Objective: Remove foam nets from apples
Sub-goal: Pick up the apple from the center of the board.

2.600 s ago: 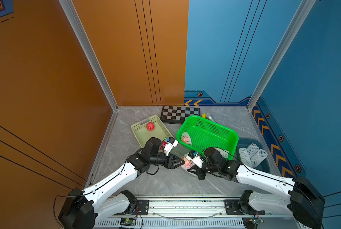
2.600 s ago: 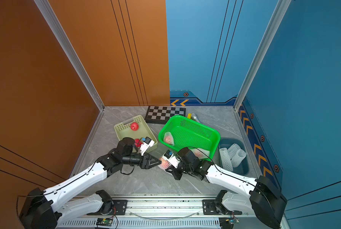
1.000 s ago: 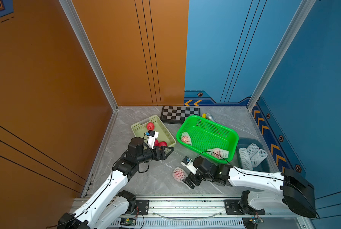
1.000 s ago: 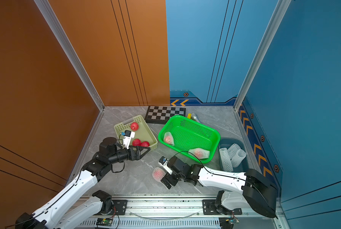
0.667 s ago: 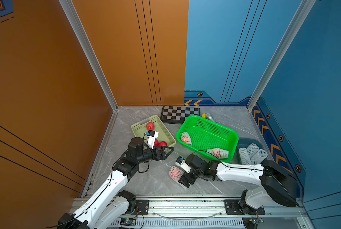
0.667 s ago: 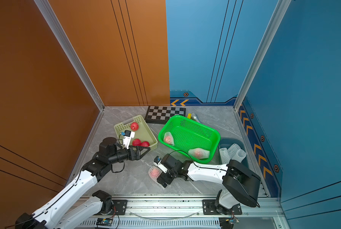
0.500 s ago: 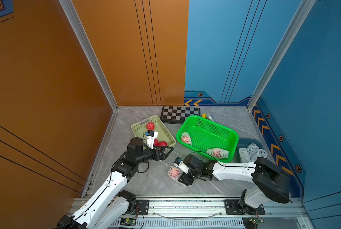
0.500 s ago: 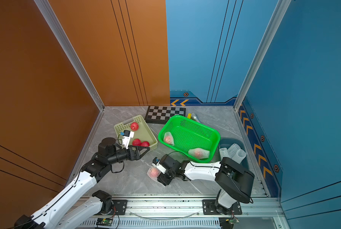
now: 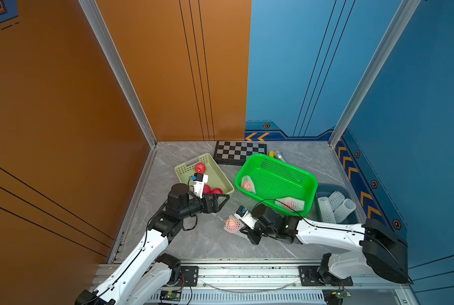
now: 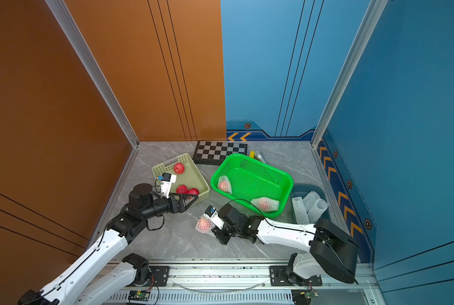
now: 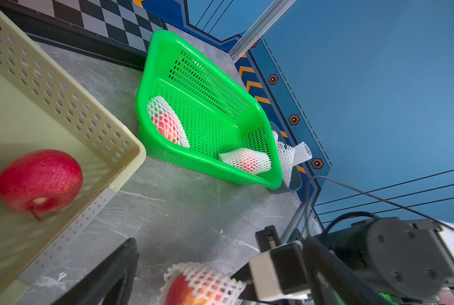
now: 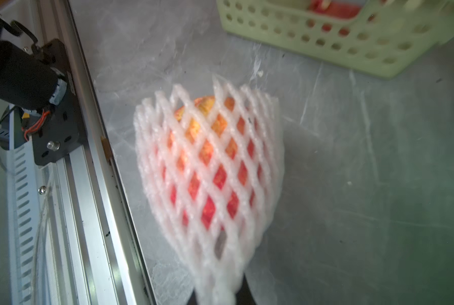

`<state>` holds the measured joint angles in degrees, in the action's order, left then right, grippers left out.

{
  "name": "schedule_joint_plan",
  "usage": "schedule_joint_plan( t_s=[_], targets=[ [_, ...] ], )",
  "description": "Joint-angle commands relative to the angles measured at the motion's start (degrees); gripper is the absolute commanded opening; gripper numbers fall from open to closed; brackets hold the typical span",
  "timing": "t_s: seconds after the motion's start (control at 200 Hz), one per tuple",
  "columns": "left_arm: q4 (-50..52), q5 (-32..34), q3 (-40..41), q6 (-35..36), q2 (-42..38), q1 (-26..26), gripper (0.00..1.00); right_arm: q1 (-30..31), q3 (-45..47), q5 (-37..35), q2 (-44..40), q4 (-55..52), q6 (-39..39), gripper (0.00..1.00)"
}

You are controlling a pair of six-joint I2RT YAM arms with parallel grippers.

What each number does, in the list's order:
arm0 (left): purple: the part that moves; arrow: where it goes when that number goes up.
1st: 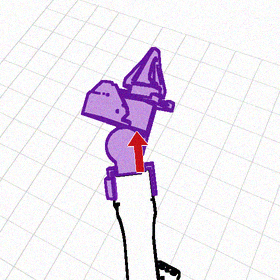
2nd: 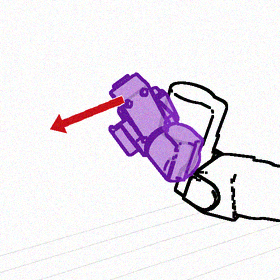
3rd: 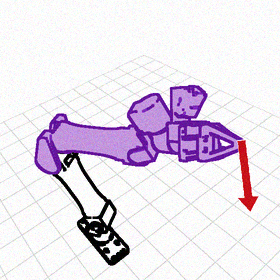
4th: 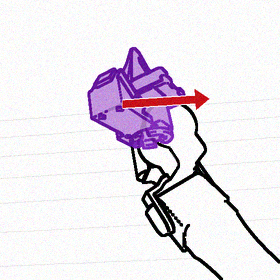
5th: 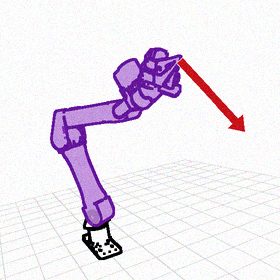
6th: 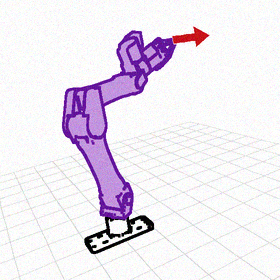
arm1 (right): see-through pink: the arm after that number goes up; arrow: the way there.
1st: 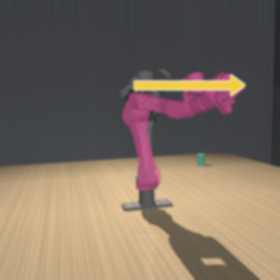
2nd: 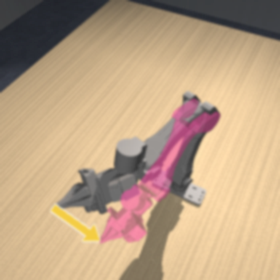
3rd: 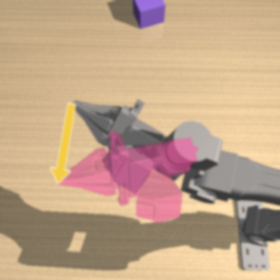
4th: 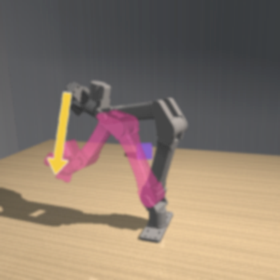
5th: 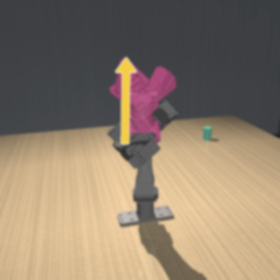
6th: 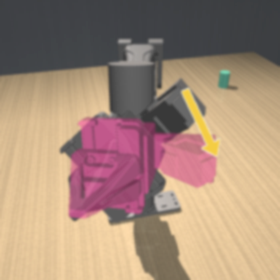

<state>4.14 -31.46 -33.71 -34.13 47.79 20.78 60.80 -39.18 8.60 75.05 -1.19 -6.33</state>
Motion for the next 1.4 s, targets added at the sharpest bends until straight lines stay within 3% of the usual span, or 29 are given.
schedule_joint_plan(
  t_s=[0.0,0.07,0.135,0.22,0.305,0.591,0.796,0.966,1.182,1.322,1.397],
  targets=[
    [-0.18,0.43,0.49,0.29,0.11,-0.90,0.97,0.94,2.07,-10.51,-7.48,-1.69,1.96,0.00],
    [-0.27,0.26,0.48,0.21,0.02,-1.17,0.98,-1.80,2.94,-9.32,-5.87,-5.60,-0.37,0.00],
    [-0.51,0.26,0.62,0.14,-0.07,-1.34,0.98,-5.31,1.95,-5.19,1.29,-11.36,-2.68,0.00],
    [-0.63,-0.04,0.57,-0.05,0.18,-1.59,0.98,-4.64,-1.08,-3.18,8.22,-17.11,-3.76,0.00],
    [-0.71,-0.35,0.54,-0.12,0.45,-1.66,0.98,0.37,-3.10,-9.28,6.67,-17.44,-3.13,0.00],
    [-1.49,-1.26,1.05,-0.91,2.14,-1.56,0.97,-2.43,-3.58,-4.68,4.83,-16.02,-2.22,0.00],
    [-3.78,-1.83,3.76,-2.65,4.48,3.81,0.92,-4.25,-0.78,0.08,2.11,-9.75,-3.97,0.02],
    [-4.00,-1.36,3.33,-1.48,7.88,12.82,0.88,-5.74,-0.26,2.23,0.60,-8.07,-4.10,0.03],
    [-5.20,1.05,2.64,-1.07,11.69,17.08,0.55,-6.39,-0.28,3.86,-1.27,-7.85,-3.80,0.03],
    [-5.20,1.92,1.66,-0.33,14.13,18.07,0.48,-6.46,0.02,4.19,-3.15,-7.84,-3.69,0.04],
    [-5.20,1.93,1.03,0.08,14.99,18.23,0.33,-6.46,0.32,4.29,-3.91,-7.85,-3.65,0.04]
  ],
)
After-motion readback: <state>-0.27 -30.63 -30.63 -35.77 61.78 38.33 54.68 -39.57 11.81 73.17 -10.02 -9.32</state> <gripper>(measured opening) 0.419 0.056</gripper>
